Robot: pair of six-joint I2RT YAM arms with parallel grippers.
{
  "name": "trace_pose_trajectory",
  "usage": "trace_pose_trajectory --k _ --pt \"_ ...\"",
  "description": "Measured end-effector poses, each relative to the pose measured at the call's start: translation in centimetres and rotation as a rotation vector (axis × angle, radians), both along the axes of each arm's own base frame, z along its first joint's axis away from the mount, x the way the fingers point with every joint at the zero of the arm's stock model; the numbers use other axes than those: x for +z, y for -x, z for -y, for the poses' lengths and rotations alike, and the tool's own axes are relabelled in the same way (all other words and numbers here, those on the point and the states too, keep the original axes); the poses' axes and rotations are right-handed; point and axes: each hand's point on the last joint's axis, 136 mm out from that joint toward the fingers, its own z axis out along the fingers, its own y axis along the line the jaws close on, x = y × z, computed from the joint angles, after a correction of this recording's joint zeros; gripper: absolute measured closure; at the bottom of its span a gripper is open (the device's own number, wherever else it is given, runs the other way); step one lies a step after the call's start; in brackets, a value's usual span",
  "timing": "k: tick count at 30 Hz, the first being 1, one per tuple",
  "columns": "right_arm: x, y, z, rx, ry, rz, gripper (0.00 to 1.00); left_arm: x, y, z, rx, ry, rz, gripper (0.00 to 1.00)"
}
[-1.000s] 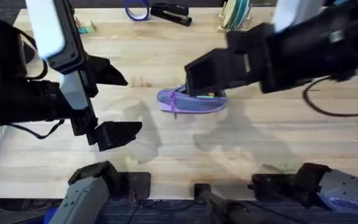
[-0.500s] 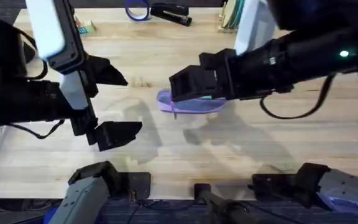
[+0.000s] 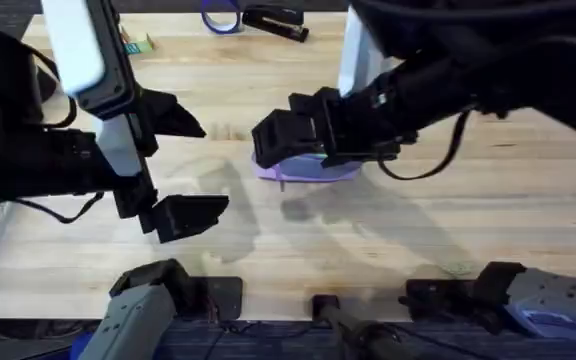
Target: Unzip the bag, pick up the pens from the table one at a time and place them inside, then zip the bag closed.
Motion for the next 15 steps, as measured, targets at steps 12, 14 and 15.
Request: trace_pose_trajectory --k 12,14,15 --pt "-2.0 0.3 -1.3 -0.025 0.001 -0.130 0.007 0.0 0.0 0.0 0.000 0.000 0.000 0.007" --pt "-2.5 0.2 -1.5 -0.030 0.010 -0.148 0.006 0.0 0.0 0.0 0.000 0.000 0.000 0.007" --pt "-2.9 0.2 -1.6 -0.032 0.017 -0.161 0.007 0.0 0.0 0.0 0.000 0.000 0.000 0.007"
